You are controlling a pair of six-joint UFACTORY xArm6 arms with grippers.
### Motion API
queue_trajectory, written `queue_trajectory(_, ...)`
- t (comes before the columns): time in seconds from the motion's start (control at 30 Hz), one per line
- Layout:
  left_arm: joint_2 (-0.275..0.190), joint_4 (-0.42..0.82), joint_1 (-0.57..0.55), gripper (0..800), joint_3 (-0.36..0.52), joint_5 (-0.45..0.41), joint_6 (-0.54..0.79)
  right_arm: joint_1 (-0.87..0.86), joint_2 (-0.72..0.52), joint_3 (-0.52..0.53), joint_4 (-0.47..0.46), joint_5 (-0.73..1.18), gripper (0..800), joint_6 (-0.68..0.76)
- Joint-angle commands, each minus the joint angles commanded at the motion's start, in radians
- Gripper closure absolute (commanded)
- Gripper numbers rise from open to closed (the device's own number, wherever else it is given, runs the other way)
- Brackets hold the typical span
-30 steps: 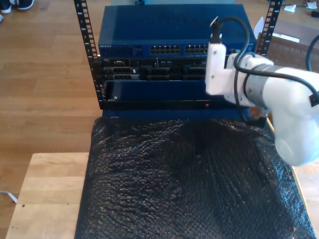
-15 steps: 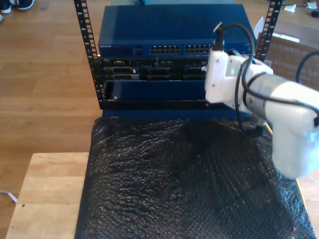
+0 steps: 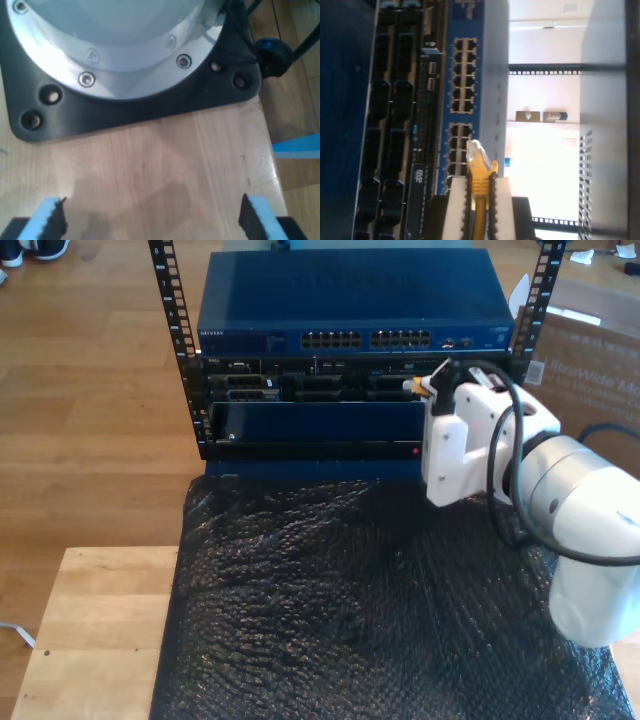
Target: Grab the cable and plug it in
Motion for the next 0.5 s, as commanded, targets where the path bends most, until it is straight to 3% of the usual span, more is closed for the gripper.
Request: queue_trajectory(0.5, 0.0, 0.0, 0.0, 0, 0.0, 0.0, 0.0, 0.044, -0.009, -0.002, 0.0, 0.002, 800, 0.005)
